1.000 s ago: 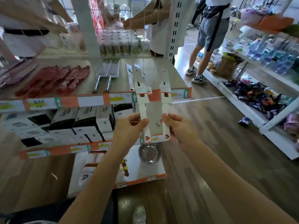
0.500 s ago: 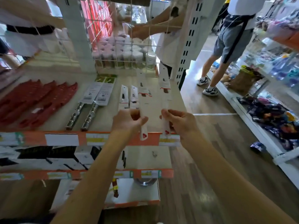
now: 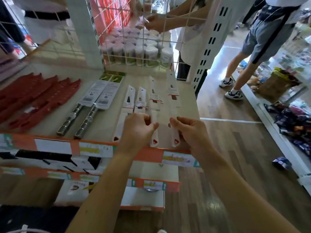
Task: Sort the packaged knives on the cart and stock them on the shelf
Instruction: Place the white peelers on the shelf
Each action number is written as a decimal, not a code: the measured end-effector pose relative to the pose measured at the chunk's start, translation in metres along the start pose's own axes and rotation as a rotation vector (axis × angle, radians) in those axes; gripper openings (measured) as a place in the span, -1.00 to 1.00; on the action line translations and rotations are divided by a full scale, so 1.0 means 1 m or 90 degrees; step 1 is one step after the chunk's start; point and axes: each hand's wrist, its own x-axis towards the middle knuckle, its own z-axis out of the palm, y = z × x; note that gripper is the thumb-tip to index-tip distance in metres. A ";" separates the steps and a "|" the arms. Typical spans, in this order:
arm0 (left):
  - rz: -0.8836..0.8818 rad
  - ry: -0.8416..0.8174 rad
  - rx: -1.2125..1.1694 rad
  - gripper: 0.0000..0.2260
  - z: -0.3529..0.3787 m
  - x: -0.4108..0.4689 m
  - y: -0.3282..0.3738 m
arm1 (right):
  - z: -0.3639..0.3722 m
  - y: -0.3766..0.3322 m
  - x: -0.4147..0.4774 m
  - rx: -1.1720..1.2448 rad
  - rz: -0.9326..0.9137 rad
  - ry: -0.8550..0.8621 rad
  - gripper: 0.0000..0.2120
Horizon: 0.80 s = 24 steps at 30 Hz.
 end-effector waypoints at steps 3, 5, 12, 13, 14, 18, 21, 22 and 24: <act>-0.021 -0.004 0.006 -0.79 0.003 0.002 -0.002 | 0.001 0.000 0.002 -0.017 0.002 -0.006 -0.90; -0.032 -0.011 0.024 -0.78 0.005 0.005 -0.003 | 0.001 0.000 0.003 -0.033 0.004 -0.006 -0.90; 0.034 0.078 0.167 -0.81 0.013 0.002 -0.002 | 0.003 -0.003 -0.003 -0.062 0.012 0.000 -0.85; 0.057 0.094 0.193 -0.77 0.014 0.000 -0.002 | 0.003 -0.003 -0.003 -0.072 0.009 0.008 -0.86; 0.078 0.100 0.204 -0.73 0.015 -0.002 -0.002 | 0.003 -0.003 -0.003 -0.084 0.005 0.013 -0.87; 0.097 0.098 0.224 -0.73 0.014 -0.006 -0.001 | 0.003 -0.004 -0.004 -0.133 -0.006 0.014 -0.87; 0.115 0.116 0.254 -0.76 0.013 -0.007 -0.003 | 0.006 -0.004 -0.004 -0.142 0.003 0.015 -0.86; 0.121 0.115 0.254 -0.78 0.013 -0.007 -0.004 | 0.008 -0.004 -0.004 -0.145 0.007 0.018 -0.85; 0.124 0.109 0.260 -0.81 0.014 -0.005 -0.006 | 0.009 -0.004 -0.003 -0.150 0.013 0.020 -0.84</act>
